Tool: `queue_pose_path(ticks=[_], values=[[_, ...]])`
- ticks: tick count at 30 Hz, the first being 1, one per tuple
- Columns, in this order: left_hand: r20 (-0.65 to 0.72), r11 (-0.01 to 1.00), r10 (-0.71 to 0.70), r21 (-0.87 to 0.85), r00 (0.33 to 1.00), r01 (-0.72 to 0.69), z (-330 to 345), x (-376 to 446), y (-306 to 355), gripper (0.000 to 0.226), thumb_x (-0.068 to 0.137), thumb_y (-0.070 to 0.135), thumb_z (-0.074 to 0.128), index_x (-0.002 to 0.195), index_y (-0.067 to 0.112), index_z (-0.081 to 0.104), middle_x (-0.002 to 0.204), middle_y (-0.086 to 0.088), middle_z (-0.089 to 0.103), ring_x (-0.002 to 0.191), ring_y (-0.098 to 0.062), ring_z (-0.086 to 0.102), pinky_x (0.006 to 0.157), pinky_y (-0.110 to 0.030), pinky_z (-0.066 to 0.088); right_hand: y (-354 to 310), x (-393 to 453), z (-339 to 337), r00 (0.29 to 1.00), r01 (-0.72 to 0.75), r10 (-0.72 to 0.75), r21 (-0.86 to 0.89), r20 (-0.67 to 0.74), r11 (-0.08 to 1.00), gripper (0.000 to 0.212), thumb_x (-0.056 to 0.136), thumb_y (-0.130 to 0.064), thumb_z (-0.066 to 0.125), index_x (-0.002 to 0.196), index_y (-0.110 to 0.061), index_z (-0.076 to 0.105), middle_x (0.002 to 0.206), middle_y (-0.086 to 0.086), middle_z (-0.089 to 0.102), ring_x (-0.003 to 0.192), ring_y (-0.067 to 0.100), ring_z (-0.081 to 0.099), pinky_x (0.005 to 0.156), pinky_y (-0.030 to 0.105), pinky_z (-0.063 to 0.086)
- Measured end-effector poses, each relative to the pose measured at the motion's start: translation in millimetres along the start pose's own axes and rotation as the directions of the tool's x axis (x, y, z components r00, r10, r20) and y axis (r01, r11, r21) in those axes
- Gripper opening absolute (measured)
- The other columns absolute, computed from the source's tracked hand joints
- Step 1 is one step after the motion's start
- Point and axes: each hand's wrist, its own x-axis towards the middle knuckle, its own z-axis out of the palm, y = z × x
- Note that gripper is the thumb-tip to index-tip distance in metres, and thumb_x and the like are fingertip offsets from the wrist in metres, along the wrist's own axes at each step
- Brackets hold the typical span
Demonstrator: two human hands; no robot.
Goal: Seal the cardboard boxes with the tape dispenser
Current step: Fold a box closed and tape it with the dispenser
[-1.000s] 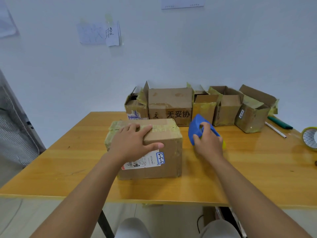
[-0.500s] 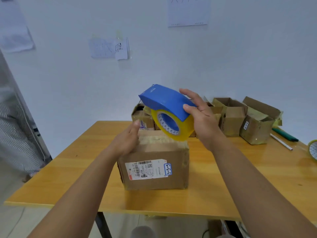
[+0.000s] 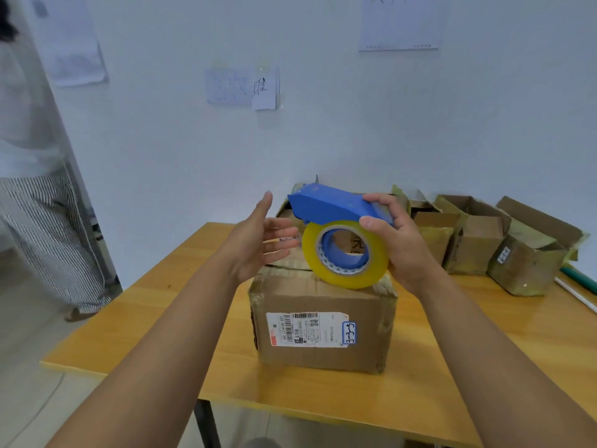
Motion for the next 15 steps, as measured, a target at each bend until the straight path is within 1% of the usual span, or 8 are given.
queue_pose_path(ticks=[2,4,6,7,9,12,13,15], values=[[0.023,1.000,0.011,-0.011,1.000,-0.011,1.3,2.8,3.2,0.058,0.089,0.064,0.058,0.109,0.010,0.070,0.104,-0.006,0.076,0.091,-0.019,0.074,0.068,-0.029,0.058,2.0,1.1,-2.1,1.000,-0.013,0.013,0.002,0.006,1.000,0.047,0.072,-0.049,0.077,0.116,-0.041,0.063,0.124,0.005,0.062,0.098,0.030,0.067,0.081,0.040,0.056],[0.037,0.999,0.035,-0.013,0.999,-0.035,3.6,5.3,3.9,0.038,0.092,0.045,0.065,0.104,0.010,0.071,0.101,-0.007,0.076,0.083,-0.016,0.073,0.064,-0.026,0.057,3.5,1.5,-4.1,1.000,-0.015,0.015,0.016,0.020,1.000,0.045,0.073,-0.048,0.077,0.115,-0.040,0.064,0.124,0.005,0.063,0.098,0.030,0.068,0.082,0.041,0.057],[0.016,0.998,0.060,-0.031,0.998,-0.060,6.6,7.2,3.8,0.022,0.094,0.027,0.065,0.103,0.008,0.072,0.098,-0.009,0.074,0.077,-0.014,0.071,0.063,-0.023,0.056,3.4,1.9,-5.5,0.999,-0.016,0.015,0.031,0.029,0.999,0.045,0.073,-0.047,0.077,0.116,-0.039,0.065,0.121,0.003,0.065,0.098,0.029,0.069,0.082,0.040,0.057],[-0.003,0.997,0.066,-0.048,0.998,-0.066,8.1,8.1,3.6,0.018,0.095,0.022,0.063,0.102,0.008,0.072,0.097,-0.009,0.073,0.075,-0.013,0.071,0.063,-0.023,0.056,3.2,2.1,-6.1,0.999,-0.017,0.016,0.033,0.031,0.999,0.045,0.074,-0.046,0.077,0.116,-0.038,0.066,0.121,0.002,0.066,0.098,0.029,0.069,0.082,0.040,0.057],[-0.023,0.993,0.057,-0.101,0.998,-0.059,10.5,8.9,4.0,0.019,0.096,0.026,0.063,0.097,0.008,0.070,0.092,-0.009,0.073,0.073,-0.014,0.071,0.061,-0.024,0.056,3.2,2.6,-6.9,0.999,-0.015,0.014,0.030,0.029,0.999,0.046,0.074,-0.046,0.076,0.118,-0.036,0.066,0.123,0.003,0.065,0.101,0.030,0.069,0.083,0.041,0.057],[0.034,0.993,0.003,-0.114,0.999,0.001,13.3,7.8,4.5,0.038,0.091,0.049,0.066,0.090,0.011,0.068,0.086,-0.006,0.072,0.072,-0.015,0.070,0.060,-0.026,0.057,4.2,2.4,-7.5,1.000,-0.017,0.016,0.041,0.024,0.999,0.047,0.075,-0.045,0.074,0.119,-0.034,0.067,0.127,0.006,0.063,0.105,0.032,0.068,0.086,0.043,0.057],[0.066,0.994,-0.001,-0.107,0.998,0.009,14.2,7.0,3.7,0.040,0.090,0.050,0.066,0.093,0.011,0.068,0.085,-0.005,0.070,0.072,-0.015,0.067,0.061,-0.026,0.057,4.6,2.4,-7.8,1.000,-0.019,0.018,0.047,0.026,0.999,0.047,0.075,-0.045,0.074,0.120,-0.033,0.067,0.128,0.006,0.063,0.106,0.032,0.068,0.087,0.043,0.057],[0.099,0.988,0.016,-0.153,0.995,0.000,15.6,5.7,1.4,0.032,0.093,0.041,0.065,0.101,0.010,0.069,0.084,-0.004,0.068,0.069,-0.013,0.065,0.062,-0.024,0.056,4.6,2.3,-7.9,0.999,-0.023,0.022,0.056,0.027,0.998,0.047,0.075,-0.045,0.074,0.120,-0.033,0.068,0.127,0.006,0.064,0.106,0.032,0.068,0.086,0.042,0.057]])
